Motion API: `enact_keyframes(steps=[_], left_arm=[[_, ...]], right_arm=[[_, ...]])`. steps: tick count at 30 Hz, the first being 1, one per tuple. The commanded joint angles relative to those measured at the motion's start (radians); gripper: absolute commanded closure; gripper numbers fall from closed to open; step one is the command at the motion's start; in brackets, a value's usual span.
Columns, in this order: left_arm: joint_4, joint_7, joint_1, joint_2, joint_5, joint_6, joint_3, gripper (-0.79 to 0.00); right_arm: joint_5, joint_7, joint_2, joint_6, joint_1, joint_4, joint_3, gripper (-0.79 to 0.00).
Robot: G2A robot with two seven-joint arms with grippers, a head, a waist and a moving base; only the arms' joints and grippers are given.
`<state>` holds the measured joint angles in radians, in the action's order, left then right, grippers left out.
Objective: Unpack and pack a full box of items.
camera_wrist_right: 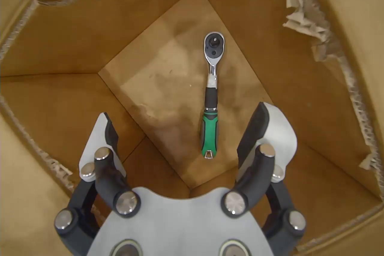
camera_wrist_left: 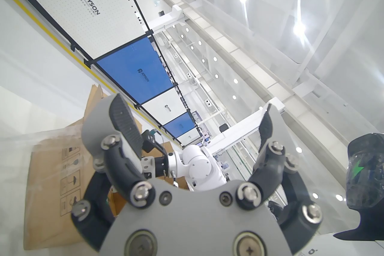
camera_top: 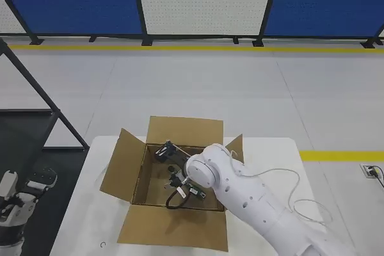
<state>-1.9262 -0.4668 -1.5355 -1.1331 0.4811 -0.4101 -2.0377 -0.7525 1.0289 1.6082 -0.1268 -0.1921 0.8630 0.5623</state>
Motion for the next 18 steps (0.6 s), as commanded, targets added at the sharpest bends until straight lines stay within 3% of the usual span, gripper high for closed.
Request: enact_keyframes(steps=[1,12,18], left_arm=[[0.000,0.003,0.000,-0.001,-0.005,-0.005,0.002,-0.785],[-0.001,0.004,0.000,-0.001,-0.005,-0.005,0.002,-0.785],[-0.024,-0.011,-0.013,-0.001,-0.004,0.012,0.014,-0.785]], right_arm=[[-0.001,0.000,-0.001,0.000,0.000,0.001,0.001,-0.785],[-0.009,-0.011,0.000,-0.007,-0.011,-0.012,-0.004,-0.785],[0.024,-0.095,0.036,-0.113,0.001,-0.178,-0.021,-0.785]])
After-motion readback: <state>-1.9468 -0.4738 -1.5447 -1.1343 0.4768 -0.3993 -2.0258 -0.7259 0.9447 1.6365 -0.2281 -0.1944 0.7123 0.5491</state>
